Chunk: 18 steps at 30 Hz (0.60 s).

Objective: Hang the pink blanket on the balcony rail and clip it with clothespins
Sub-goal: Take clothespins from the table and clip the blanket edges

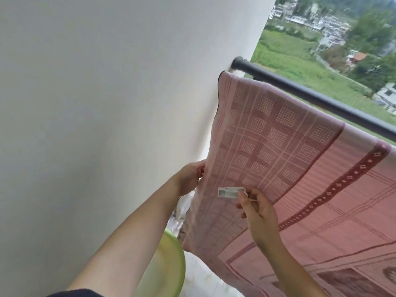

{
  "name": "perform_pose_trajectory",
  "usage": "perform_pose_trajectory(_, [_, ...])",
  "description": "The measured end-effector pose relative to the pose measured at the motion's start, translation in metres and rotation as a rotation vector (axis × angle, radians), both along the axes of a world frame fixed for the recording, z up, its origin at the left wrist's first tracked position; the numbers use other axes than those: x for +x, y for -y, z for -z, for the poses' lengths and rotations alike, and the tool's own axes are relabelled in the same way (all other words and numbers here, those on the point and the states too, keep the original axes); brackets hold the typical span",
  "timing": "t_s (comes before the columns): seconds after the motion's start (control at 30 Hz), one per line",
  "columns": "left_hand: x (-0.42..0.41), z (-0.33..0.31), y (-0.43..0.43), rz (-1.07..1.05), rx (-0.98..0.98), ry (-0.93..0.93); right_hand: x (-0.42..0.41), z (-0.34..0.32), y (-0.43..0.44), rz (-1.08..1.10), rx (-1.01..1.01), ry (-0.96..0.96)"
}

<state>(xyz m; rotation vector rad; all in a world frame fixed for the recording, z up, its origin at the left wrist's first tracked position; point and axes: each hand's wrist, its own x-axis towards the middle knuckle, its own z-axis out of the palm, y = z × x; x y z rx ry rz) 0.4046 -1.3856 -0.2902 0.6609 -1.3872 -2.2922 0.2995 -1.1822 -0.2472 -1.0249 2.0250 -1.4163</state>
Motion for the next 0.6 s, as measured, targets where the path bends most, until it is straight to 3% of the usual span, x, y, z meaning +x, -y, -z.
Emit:
perform_pose_trajectory(0.23, [0.011, -0.002, -0.001, -0.489, -0.033, -0.006, 0.008, -0.011, 0.005, 0.008, -0.013, -0.061])
perform_pose_trajectory(0.3, [0.02, 0.007, -0.004, -0.505, -0.091, 0.02, 0.012, -0.016, 0.01, -0.008, -0.03, -0.076])
perform_pose_trajectory(0.6, [0.017, -0.004, -0.036, -0.406, -0.02, -0.048, 0.012, -0.041, 0.031, -0.028, -0.075, -0.153])
